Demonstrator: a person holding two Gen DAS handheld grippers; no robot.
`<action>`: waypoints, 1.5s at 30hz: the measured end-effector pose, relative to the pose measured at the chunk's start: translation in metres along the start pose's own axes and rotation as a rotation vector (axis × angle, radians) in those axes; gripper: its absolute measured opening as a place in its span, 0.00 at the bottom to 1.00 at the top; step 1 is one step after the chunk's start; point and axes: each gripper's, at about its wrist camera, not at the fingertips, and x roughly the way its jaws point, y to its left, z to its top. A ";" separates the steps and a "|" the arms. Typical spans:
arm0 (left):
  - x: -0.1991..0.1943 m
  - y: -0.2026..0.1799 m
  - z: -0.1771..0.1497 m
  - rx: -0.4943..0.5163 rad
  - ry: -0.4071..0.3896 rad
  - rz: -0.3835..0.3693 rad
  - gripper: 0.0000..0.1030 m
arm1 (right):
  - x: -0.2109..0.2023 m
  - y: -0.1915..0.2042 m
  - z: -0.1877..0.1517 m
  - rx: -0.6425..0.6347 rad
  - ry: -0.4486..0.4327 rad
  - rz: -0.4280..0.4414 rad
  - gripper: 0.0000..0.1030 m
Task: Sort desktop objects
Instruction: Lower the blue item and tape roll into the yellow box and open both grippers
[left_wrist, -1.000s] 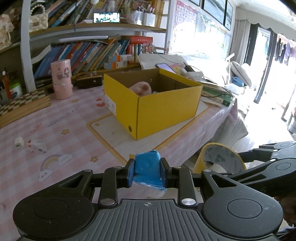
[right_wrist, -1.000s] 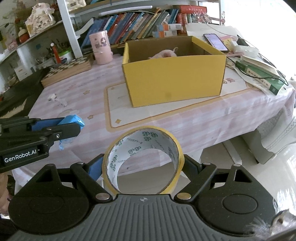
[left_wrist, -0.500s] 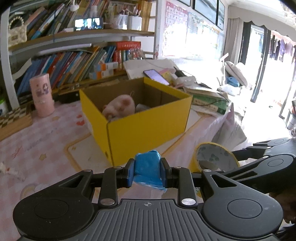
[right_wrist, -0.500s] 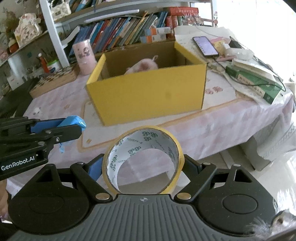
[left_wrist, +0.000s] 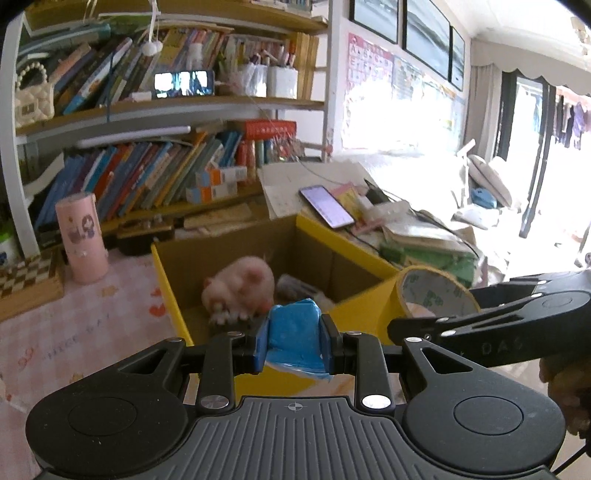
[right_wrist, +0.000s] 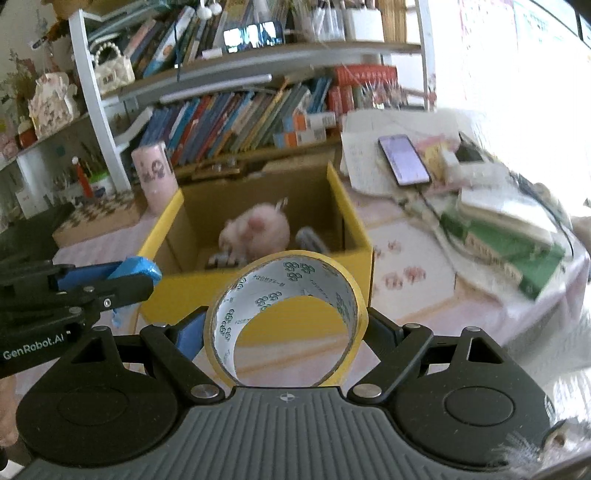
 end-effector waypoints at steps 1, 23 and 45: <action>0.003 0.001 0.003 -0.001 -0.005 0.008 0.26 | 0.002 -0.002 0.006 -0.009 -0.011 0.004 0.83; 0.105 0.017 0.026 0.020 0.076 0.175 0.26 | 0.098 -0.005 0.092 -0.223 -0.061 0.067 0.83; 0.136 0.025 0.012 -0.005 0.197 0.165 0.26 | 0.173 0.006 0.082 -0.342 0.114 0.120 0.83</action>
